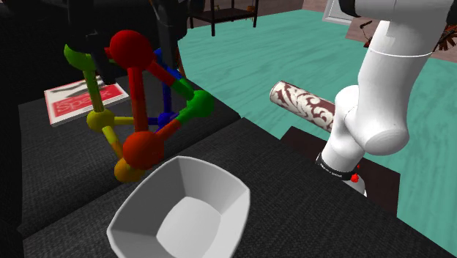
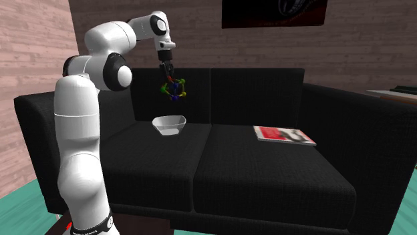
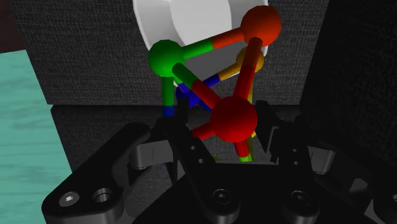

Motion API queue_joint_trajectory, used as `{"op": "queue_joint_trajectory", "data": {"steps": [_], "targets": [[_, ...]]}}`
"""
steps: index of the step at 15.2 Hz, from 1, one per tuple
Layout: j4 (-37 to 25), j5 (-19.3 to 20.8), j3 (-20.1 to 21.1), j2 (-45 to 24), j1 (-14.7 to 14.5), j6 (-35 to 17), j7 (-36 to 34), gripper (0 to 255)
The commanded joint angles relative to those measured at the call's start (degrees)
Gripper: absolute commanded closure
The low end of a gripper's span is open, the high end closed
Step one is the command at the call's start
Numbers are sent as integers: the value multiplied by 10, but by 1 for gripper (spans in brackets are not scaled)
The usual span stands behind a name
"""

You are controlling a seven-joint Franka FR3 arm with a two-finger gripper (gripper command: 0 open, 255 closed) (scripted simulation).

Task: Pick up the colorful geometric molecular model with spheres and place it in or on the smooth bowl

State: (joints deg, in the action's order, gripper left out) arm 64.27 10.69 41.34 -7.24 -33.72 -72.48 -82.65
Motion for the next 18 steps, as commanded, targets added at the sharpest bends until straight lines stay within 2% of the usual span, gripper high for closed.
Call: {"op": "queue_joint_trajectory", "data": {"steps": [1,8,18], "targets": [[-9,8,12,-7,-20,7,-29,255],[113,-39,-2,52,13,-73,-10,255],[244,-74,-17,104,28,-166,7,255]]}}
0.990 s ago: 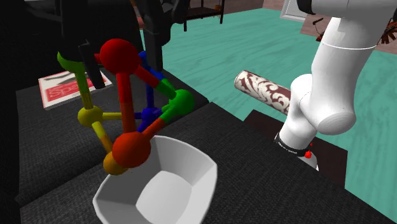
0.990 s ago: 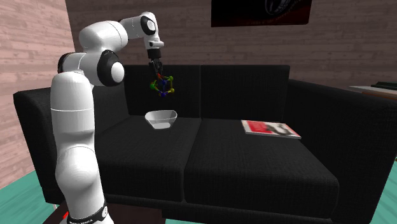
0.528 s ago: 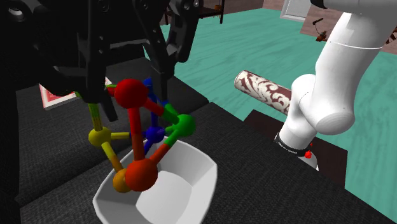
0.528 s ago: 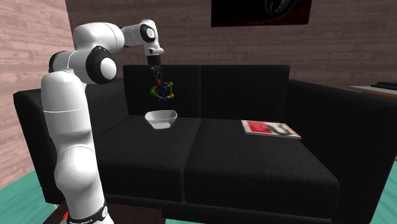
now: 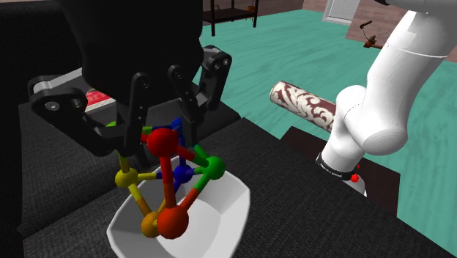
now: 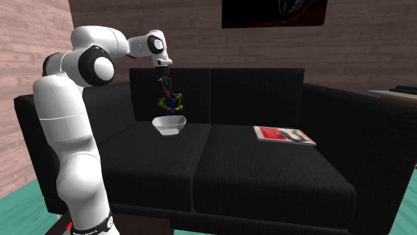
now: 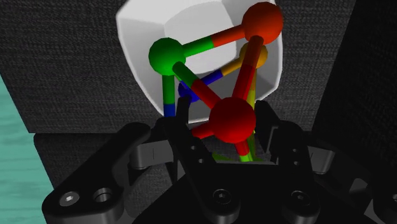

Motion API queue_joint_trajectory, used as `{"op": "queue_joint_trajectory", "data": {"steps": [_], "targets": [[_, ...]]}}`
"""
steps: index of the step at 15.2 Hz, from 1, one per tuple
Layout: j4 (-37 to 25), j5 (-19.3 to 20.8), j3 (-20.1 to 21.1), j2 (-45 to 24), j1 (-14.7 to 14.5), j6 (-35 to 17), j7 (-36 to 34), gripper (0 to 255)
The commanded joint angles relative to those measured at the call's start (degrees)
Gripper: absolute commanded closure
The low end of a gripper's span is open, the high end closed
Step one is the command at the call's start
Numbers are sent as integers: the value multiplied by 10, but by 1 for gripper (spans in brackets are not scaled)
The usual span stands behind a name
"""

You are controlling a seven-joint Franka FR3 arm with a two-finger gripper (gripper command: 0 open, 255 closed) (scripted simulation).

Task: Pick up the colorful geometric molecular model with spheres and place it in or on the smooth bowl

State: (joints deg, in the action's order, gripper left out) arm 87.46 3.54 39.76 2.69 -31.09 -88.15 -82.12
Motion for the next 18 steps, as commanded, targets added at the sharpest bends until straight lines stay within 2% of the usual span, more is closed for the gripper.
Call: {"op": "queue_joint_trajectory", "data": {"steps": [1,5,13,14,18], "targets": [[23,-5,-3,8,2,-18,3,255],[71,-14,-6,22,3,-55,7,255],[71,-14,-6,22,3,-55,7,255],[71,-14,-6,22,3,-55,7,0],[71,-14,-6,22,3,-55,7,0]]}}
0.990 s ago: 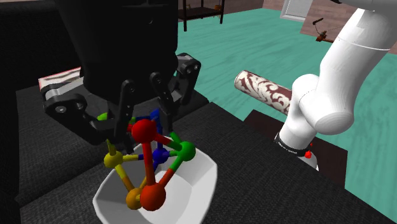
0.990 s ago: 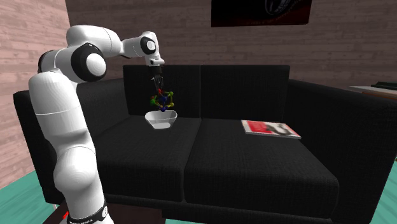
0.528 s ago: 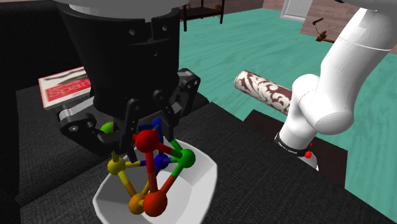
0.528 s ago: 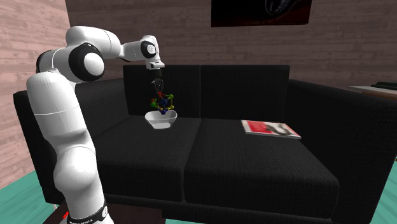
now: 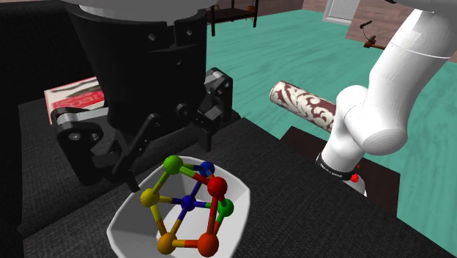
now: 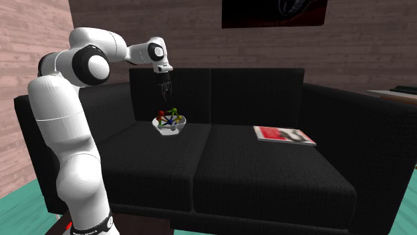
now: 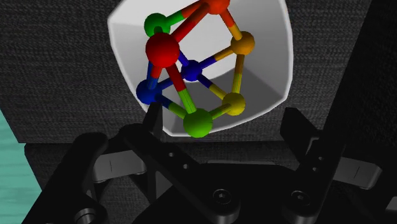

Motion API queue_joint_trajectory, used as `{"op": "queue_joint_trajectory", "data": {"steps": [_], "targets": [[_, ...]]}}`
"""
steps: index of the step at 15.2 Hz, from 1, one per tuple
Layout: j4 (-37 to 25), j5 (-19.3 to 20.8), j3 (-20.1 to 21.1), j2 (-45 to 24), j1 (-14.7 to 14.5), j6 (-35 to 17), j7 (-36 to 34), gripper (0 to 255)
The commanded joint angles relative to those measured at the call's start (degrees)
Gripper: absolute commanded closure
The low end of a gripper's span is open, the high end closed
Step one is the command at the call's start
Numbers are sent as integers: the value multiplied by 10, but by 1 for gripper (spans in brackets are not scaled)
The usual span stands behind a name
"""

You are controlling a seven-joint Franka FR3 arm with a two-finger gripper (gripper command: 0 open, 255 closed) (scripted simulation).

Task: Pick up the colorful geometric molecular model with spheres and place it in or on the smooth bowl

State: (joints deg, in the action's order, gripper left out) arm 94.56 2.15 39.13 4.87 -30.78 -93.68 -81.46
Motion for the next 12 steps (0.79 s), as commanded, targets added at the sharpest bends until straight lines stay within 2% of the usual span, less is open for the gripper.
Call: {"op": "queue_joint_trajectory", "data": {"steps": [1,5,12], "targets": [[0,0,0,0,0,0,0,0],[-101,18,11,-28,-6,80,-12,0],[-101,18,11,-28,-6,80,-12,0]]}}
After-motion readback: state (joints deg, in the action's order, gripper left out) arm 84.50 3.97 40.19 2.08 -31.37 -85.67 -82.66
